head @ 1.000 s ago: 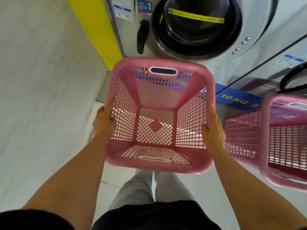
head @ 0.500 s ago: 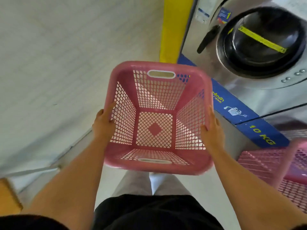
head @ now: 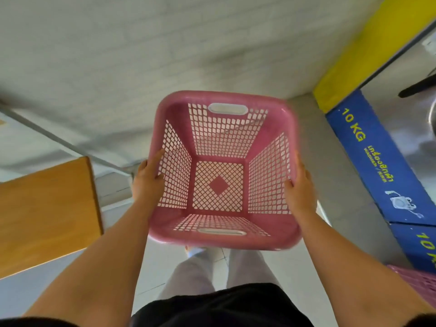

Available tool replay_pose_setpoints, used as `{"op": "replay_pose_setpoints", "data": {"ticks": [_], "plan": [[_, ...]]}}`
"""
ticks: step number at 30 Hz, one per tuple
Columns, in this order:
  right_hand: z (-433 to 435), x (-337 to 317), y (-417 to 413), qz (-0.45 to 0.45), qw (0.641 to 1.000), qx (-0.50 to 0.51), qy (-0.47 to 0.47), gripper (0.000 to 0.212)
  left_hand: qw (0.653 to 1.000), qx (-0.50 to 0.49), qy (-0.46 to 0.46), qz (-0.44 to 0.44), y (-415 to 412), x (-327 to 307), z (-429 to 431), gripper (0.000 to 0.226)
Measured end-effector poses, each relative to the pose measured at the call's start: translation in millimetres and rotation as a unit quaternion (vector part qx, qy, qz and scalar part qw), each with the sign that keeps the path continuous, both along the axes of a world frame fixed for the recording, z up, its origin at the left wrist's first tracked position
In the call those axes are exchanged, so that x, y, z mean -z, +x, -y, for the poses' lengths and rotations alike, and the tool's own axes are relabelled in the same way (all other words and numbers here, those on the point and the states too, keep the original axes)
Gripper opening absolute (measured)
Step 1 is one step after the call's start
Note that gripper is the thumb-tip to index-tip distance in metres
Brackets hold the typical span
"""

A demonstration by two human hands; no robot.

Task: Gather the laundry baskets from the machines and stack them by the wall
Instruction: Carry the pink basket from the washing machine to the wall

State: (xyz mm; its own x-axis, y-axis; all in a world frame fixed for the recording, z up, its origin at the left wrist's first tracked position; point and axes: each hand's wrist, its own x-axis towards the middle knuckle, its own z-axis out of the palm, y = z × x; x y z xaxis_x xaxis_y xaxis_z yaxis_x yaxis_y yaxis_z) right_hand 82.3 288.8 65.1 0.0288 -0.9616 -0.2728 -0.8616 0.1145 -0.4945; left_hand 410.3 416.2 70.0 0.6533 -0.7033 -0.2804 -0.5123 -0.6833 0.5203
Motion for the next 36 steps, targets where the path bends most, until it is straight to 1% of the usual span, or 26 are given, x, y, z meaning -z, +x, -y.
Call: {"op": "replay_pose_setpoints", "data": {"ticks": [4,9,13,16,19,24,29,33,36], "plan": [[-27.2,8.1,55.1,-0.017,0.999,-0.044,-0.005,0.074,0.999,-0.046,0.001,-0.013,44.1,11.2,-49.1,0.069],[-42.6,23.0,106.9,-0.006,0.995,-0.095,-0.033,0.074,0.993,-0.109,0.024,-0.028,77.9,17.3,-93.6,0.068],[-36.3,37.7,139.1,0.001,0.994,-0.112,-0.017,0.065,0.989,-0.139,0.037,-0.020,96.1,29.3,-110.8,0.071],[-29.2,50.6,161.1,0.001,0.989,-0.144,-0.029,0.071,0.986,-0.156,0.055,-0.016,107.0,43.1,-114.5,0.070],[-22.0,72.5,179.1,-0.001,0.986,-0.160,-0.034,0.072,0.983,-0.173,0.056,-0.016,117.8,64.7,-112.5,0.072],[-6.9,125.5,198.9,-0.013,0.988,-0.155,-0.013,0.061,0.975,-0.217,0.048,-0.009,129.6,111.0,-104.5,0.073],[2.0,176.7,218.1,-0.008,0.985,-0.171,-0.026,0.068,0.969,-0.243,0.036,0.005,136.7,166.4,-101.7,0.070],[10.7,216.0,230.0,-0.004,0.980,-0.195,-0.041,0.075,0.967,-0.252,0.043,-0.007,147.2,207.0,-99.5,0.061],[15.9,242.4,237.7,0.000,0.979,-0.202,-0.037,0.076,0.967,-0.250,0.044,-0.015,154.0,232.2,-96.9,0.060]]}}
